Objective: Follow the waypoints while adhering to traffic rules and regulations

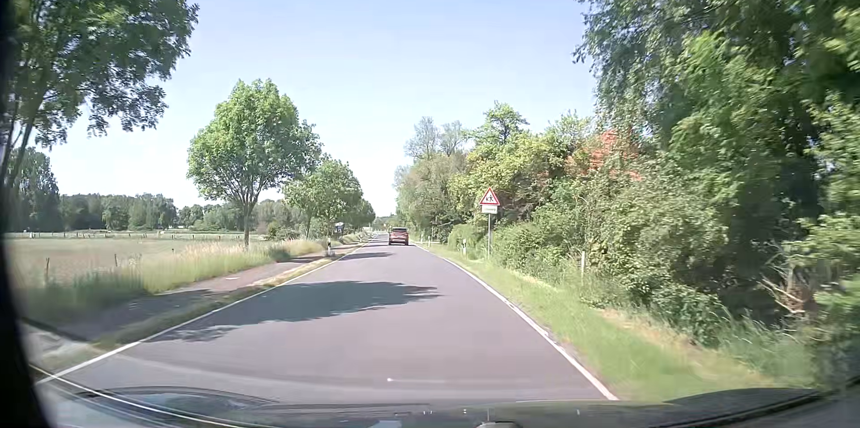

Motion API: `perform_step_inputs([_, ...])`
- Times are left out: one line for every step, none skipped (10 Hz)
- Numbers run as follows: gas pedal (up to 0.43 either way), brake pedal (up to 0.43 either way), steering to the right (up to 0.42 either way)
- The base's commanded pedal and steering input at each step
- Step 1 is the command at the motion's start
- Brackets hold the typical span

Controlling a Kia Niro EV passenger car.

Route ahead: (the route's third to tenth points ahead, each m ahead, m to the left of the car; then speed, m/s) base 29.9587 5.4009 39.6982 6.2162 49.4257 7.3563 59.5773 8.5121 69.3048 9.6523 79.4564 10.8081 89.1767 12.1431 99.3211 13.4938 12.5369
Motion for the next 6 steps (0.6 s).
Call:
perform_step_inputs([0.130, 0.000, -0.030])
perform_step_inputs([0.130, 0.000, -0.030])
perform_step_inputs([0.110, 0.000, -0.030])
perform_step_inputs([0.059, 0.000, -0.030])
perform_step_inputs([0.059, 0.000, -0.030])
perform_step_inputs([0.059, 0.000, -0.030])
